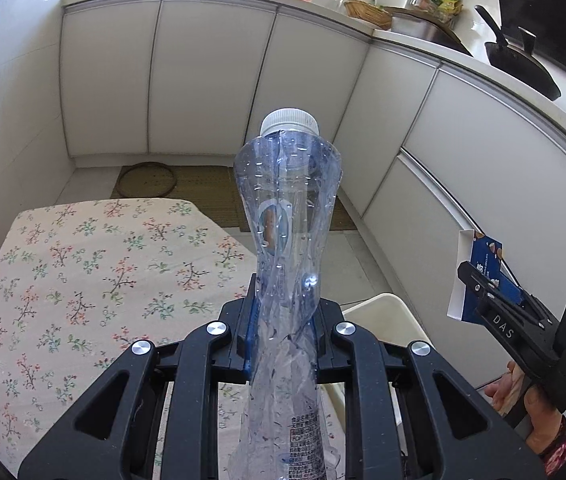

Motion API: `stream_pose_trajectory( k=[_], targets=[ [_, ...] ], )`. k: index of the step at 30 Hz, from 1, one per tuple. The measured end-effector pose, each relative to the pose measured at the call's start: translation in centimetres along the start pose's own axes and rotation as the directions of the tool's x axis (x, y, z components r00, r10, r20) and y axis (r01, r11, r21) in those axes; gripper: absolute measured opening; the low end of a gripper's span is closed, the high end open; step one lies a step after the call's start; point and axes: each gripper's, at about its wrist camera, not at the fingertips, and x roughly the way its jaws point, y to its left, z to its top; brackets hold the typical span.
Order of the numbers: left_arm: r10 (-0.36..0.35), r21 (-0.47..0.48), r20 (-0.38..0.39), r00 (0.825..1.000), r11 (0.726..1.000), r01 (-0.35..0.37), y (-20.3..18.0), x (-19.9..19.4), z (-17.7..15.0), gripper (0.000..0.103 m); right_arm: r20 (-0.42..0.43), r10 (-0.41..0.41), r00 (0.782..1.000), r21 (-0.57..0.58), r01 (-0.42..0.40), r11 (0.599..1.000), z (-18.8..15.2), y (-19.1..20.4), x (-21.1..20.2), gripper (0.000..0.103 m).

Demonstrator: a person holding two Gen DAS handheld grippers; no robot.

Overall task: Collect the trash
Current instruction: 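Carry the bottle and biscuit box over the white bin, then open the right gripper to drop the box while the left gripper drops the bottle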

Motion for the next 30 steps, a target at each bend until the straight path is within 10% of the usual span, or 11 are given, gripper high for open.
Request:
stream_pose_trajectory(
  k=[30],
  targets=[
    [-0.241,0.125,-0.090,0.966,0.960,0.251,-14.7,11.2,-2.6,0.019,-0.064,-0.195,0.979,0.137,0.202,0.970,-2.1,-14.3,1.7,0.084]
  ],
)
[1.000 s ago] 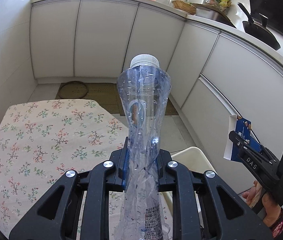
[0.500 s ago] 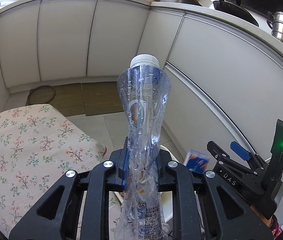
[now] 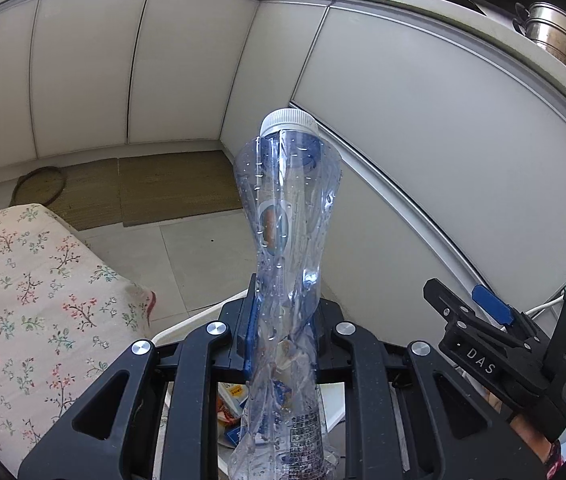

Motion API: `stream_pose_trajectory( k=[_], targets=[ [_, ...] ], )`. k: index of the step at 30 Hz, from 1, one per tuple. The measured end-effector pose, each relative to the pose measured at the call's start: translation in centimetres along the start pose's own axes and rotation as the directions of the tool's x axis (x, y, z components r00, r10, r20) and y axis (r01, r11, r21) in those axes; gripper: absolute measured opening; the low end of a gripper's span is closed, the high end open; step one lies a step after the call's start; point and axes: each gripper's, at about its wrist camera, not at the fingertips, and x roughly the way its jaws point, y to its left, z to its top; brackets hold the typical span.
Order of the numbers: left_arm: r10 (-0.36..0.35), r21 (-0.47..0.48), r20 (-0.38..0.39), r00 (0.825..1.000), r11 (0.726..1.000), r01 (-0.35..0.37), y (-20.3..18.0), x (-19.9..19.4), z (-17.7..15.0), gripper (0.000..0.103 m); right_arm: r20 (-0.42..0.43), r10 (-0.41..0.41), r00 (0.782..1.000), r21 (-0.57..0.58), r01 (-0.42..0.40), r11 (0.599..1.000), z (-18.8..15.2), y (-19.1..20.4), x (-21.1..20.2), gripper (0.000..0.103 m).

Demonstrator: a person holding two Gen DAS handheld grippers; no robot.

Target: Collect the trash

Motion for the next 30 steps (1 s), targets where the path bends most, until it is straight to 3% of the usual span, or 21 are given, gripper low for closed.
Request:
stream_pose_trajectory(
  k=[4,10,22,25,27,30],
  targets=[
    [-0.015,0.015,-0.002,1.000,1.000,0.015,0.0,1.7,-0.1,0.019,-0.001,-0.027,1.000,-0.007,0.027,1.000,-0.2,-0.6,0.2,0.085],
    [-0.017,0.035,-0.016,1.000,0.999,0.018,0.0,3.4,-0.7,0.032,0.000,-0.054,0.999,-0.021,0.054,0.998,-0.4,-0.8,0.6,0.086],
    [0.035,0.041,0.035,0.999,0.999,-0.036,-0.3,1.8,-0.5,0.055,0.072,-0.079,0.994,-0.054,0.083,0.995,-0.7,0.3,-1.3,0.091],
    [0.083,0.044,0.083,0.993,0.995,-0.087,-0.6,0.6,-0.5,0.068,0.094,-0.078,0.992,-0.041,0.082,0.996,-0.9,0.2,-2.3,0.095],
    [0.135,0.038,0.130,0.982,0.989,-0.141,-0.7,-0.6,-0.5,0.084,0.116,-0.082,0.990,-0.037,0.087,0.996,-1.0,0.4,-3.0,0.096],
    [0.169,0.005,0.188,0.967,0.985,-0.173,-0.4,-2.8,-0.3,0.096,0.152,-0.094,0.984,-0.028,0.099,0.995,-1.1,0.7,-4.2,0.096]
  ],
)
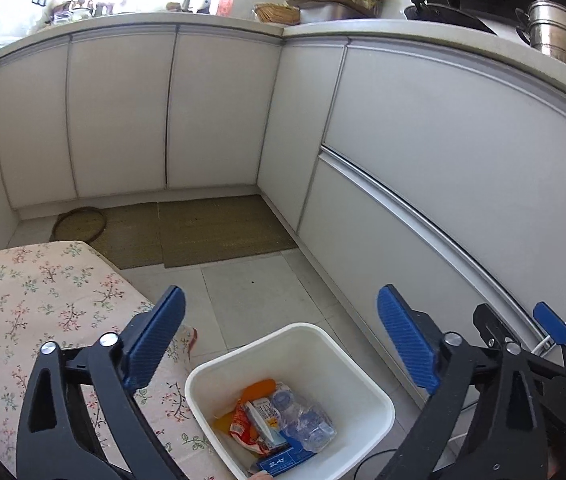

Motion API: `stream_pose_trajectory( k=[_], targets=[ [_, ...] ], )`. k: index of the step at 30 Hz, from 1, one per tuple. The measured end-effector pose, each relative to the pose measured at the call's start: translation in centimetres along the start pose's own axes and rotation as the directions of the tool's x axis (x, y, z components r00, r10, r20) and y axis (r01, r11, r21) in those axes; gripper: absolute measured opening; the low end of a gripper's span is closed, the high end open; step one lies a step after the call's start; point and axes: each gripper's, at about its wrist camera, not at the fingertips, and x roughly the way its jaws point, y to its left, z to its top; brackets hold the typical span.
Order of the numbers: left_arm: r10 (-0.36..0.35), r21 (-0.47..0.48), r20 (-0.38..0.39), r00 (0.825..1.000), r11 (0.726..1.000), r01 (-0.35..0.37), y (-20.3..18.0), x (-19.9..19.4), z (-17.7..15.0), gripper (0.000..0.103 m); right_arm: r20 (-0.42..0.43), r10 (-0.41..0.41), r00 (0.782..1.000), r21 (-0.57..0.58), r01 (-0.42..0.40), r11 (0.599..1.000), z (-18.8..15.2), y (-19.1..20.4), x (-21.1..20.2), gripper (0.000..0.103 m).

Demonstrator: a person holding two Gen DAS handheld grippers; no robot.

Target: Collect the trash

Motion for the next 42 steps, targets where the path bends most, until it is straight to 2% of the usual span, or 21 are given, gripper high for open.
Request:
stream_pose_trajectory(
  k=[3,8,10,12,14,25,32,42],
  targets=[
    [0.003,-0.026,0.025,1.000,1.000,-0.002,0.7,-1.7,0.5,0.096,0.041,0.002,0.999,0.013,-0.003,1.000,0.2,0.4,-1.4,0.096],
    [0.051,-0.013,0.031,0.998,0.999,-0.050,1.4,-3.8,0.6,0.096,0.101,0.028,0.994,0.033,-0.031,0.999,0.2,1.2,-4.3,0.096],
    [0.079,-0.012,0.050,0.996,0.997,-0.079,1.6,-5.0,0.4,0.096,0.107,0.053,0.993,0.042,-0.058,0.997,0.1,1.4,-5.2,0.096],
    [0.141,-0.014,0.078,0.987,0.990,-0.141,1.9,-6.1,-0.1,0.096,0.109,0.077,0.991,0.044,-0.083,0.996,-0.2,1.9,-6.4,0.096],
    [0.157,-0.014,0.095,0.983,0.988,-0.156,2.2,-7.4,-0.8,0.096,0.116,0.088,0.989,0.032,-0.092,0.995,-0.3,2.5,-7.3,0.096],
    [0.220,-0.034,0.070,0.973,0.975,-0.218,4.8,-12.8,-2.6,0.096,0.164,0.160,0.973,-0.031,-0.157,0.987,-2.6,5.7,-12.6,0.096],
    [0.263,-0.049,0.073,0.962,0.964,-0.260,6.1,-14.8,-3.6,0.096,0.139,0.216,0.966,-0.032,-0.214,0.976,-2.7,6.8,-13.4,0.096],
    [0.269,-0.062,0.047,0.962,0.962,-0.266,6.4,-15.4,-4.0,0.096,0.153,0.225,0.962,-0.039,-0.222,0.974,-3.3,7.1,-13.9,0.096]
  ],
)
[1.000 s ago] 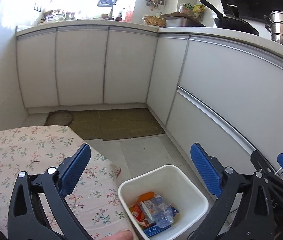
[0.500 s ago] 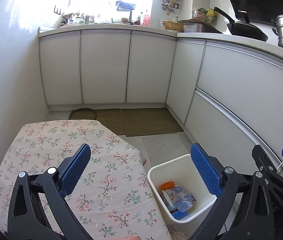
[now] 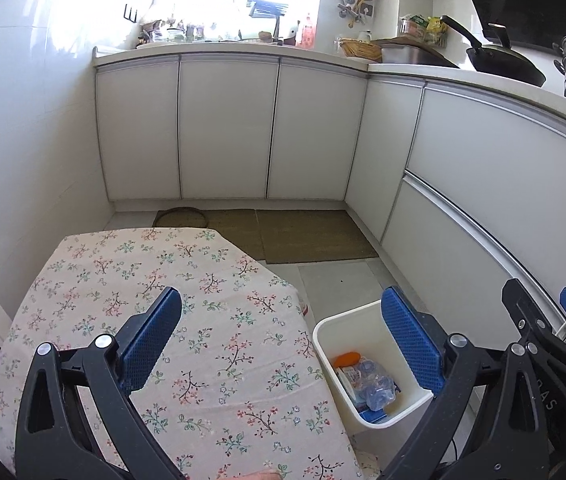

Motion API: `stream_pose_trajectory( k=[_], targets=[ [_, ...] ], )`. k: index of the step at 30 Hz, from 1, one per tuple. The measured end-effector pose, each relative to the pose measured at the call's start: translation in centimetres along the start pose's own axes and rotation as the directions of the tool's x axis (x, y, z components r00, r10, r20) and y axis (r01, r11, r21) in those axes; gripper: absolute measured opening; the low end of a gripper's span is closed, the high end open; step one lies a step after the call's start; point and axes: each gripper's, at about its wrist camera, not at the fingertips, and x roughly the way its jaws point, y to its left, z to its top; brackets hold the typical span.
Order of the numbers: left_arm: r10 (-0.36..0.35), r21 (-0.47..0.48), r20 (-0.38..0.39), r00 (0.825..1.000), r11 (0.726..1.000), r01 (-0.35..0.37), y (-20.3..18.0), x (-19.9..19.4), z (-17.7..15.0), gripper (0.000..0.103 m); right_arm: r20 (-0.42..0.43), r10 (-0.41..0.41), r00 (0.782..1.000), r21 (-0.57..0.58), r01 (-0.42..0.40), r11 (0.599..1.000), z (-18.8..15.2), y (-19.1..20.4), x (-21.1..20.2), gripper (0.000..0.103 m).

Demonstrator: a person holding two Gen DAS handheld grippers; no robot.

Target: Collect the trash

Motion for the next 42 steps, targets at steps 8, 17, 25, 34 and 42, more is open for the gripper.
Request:
stream_pose_trajectory(
  k=[8,17,25,34,42],
  targets=[
    [0.005,0.009,-0.015,1.000,1.000,-0.005,-0.47,0.38,-0.34,0.096,-0.002,-0.001,1.000,0.013,0.001,1.000,-0.03,-0.40,0.12,0.096],
    [0.016,-0.013,0.004,1.000,1.000,-0.016,-0.24,0.13,0.08,0.096,0.003,-0.005,1.000,0.011,0.005,1.000,-0.12,-0.39,0.07,0.096],
    [0.014,-0.011,-0.006,1.000,1.000,-0.014,-0.45,0.46,0.06,0.096,0.001,-0.003,1.000,0.011,0.003,1.000,-0.07,-0.64,0.26,0.096],
    [0.017,-0.012,-0.010,1.000,1.000,-0.017,-0.47,0.68,-0.13,0.094,-0.004,-0.002,1.000,0.009,0.002,1.000,-0.06,-0.79,0.41,0.096],
    [0.021,-0.002,-0.006,1.000,1.000,-0.021,-0.68,0.64,-0.27,0.091,-0.010,-0.004,1.000,0.005,0.004,1.000,-0.10,-0.97,0.58,0.096]
  ],
)
